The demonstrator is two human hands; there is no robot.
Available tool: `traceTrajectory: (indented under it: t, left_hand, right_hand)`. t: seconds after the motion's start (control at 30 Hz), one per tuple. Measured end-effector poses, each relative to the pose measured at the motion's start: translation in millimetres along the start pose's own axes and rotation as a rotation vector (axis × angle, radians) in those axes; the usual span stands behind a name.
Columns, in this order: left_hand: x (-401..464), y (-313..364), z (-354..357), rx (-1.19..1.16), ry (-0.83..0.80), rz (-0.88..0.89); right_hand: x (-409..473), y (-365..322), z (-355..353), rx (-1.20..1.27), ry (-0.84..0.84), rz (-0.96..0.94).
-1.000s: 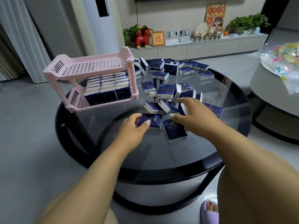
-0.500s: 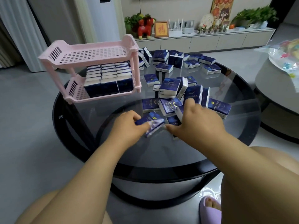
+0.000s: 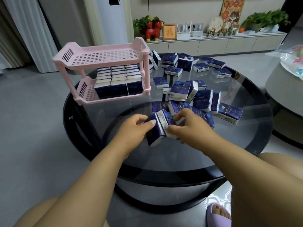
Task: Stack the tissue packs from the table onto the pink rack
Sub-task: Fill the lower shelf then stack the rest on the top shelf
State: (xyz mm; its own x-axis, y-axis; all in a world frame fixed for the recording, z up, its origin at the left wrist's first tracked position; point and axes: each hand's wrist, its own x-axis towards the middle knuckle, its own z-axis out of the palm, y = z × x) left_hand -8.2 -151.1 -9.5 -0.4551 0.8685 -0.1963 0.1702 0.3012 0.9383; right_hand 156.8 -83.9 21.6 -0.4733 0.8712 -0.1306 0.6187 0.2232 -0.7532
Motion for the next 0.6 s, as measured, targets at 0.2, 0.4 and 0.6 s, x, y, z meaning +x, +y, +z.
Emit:
traceTrajectory:
  t: [0.2,0.4,0.6]
  left_hand:
    - [-12.8,8.9,2.7,-0.47,-0.167,-0.016]
    - [-8.6,5.0,0.5,-0.447,0.032,-0.002]
    - [-2.1,2.2,-5.8,-0.359,0.193,0.107]
  right_hand:
    - [-4.3,-2.8,16.1,0.118,-0.034,-0.194]
    - [0.1,0.9,9.5,-0.215,0.117,-0.38]
    - [32.1,8.7,5.8,-0.719,0.503,-0.312]
